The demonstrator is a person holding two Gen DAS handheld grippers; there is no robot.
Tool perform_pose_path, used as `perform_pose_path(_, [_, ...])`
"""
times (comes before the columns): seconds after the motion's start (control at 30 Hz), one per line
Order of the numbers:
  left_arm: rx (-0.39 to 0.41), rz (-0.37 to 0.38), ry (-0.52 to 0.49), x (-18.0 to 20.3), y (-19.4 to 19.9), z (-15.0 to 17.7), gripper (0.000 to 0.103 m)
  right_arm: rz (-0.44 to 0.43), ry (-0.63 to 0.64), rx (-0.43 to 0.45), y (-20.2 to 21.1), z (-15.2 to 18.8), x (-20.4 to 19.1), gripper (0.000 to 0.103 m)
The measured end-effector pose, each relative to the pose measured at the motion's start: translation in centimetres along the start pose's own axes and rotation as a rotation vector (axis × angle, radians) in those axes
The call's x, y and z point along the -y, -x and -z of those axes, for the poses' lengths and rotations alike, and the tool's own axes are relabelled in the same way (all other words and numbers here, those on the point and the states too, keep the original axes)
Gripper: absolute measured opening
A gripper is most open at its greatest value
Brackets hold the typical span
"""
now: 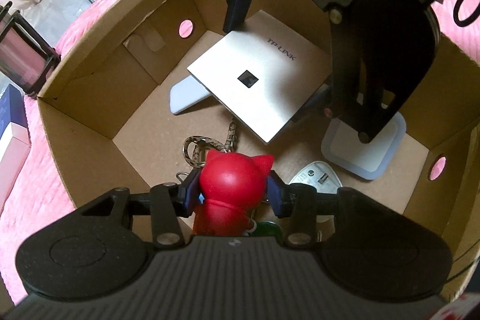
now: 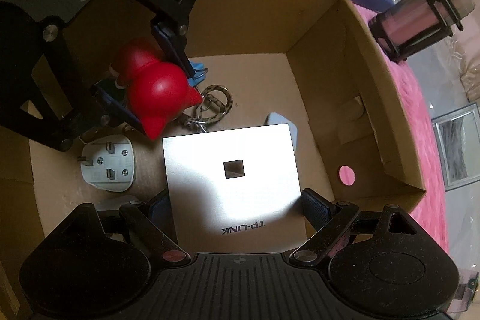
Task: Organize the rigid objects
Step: 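Lower the figurine and plate into the box and open both tools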
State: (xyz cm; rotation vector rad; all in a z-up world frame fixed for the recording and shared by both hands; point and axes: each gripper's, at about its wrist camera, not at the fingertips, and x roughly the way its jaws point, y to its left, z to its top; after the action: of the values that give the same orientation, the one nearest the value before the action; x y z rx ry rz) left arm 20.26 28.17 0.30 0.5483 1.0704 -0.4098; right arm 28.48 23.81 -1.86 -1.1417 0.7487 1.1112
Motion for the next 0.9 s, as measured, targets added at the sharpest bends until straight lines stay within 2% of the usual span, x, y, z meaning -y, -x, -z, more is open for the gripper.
perform_pose_path(0.6, [-0.067, 0.004, -0.011, -0.2, -1.4, -0.8, 0.041, -0.019, 0.007, -0.044, -1.7, -0.4, 0.1, 0.085])
perform_pose_path(0.9, [-0.061, -0.001, -0.009, -0.2, -1.3, -0.7, 0.042, -0.033, -0.016, -0.004, -1.2, -0.2, 0.5, 0.085])
